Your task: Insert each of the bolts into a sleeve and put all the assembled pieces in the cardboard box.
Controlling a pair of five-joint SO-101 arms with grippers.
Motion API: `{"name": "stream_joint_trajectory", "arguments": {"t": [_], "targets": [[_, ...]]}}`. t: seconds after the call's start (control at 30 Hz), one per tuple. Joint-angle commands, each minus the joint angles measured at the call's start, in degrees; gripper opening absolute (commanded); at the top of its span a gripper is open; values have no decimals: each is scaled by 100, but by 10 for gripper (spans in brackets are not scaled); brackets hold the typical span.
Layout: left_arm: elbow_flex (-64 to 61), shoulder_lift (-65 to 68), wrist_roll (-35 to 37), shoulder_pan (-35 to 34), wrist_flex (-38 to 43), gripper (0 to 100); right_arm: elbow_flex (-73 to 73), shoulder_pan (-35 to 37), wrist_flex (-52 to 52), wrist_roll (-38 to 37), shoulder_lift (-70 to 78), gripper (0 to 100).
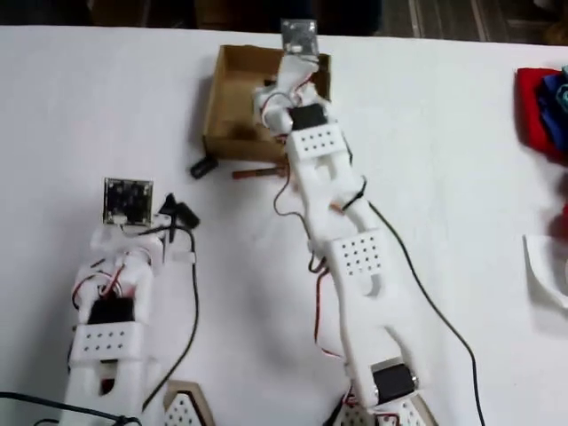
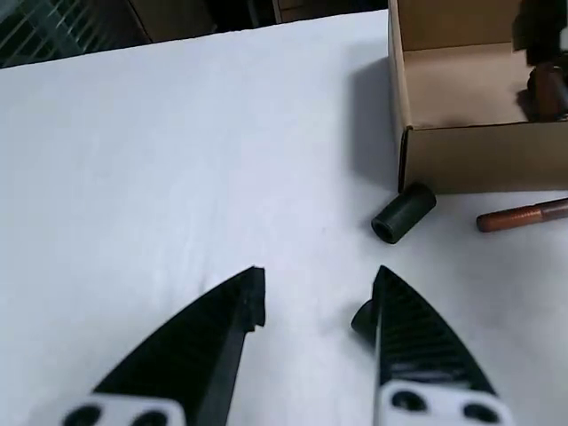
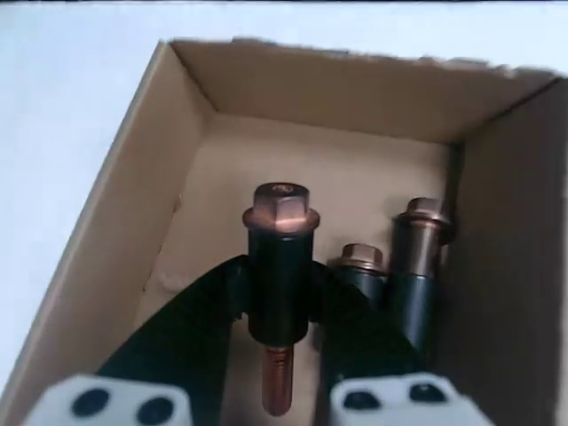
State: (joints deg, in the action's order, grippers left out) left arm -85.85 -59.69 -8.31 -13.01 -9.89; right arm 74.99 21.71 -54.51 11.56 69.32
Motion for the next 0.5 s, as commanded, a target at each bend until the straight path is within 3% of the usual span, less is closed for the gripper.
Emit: {"name": "stream_joint_trajectory", "arguments": {"t": [0.0, 0.47], "targets": [[13, -97, -26, 0, 114, 211, 580, 101, -4, -62, 154, 20], [13, -97, -35, 0, 114, 211, 563, 101, -4, -53, 391, 22]]}}
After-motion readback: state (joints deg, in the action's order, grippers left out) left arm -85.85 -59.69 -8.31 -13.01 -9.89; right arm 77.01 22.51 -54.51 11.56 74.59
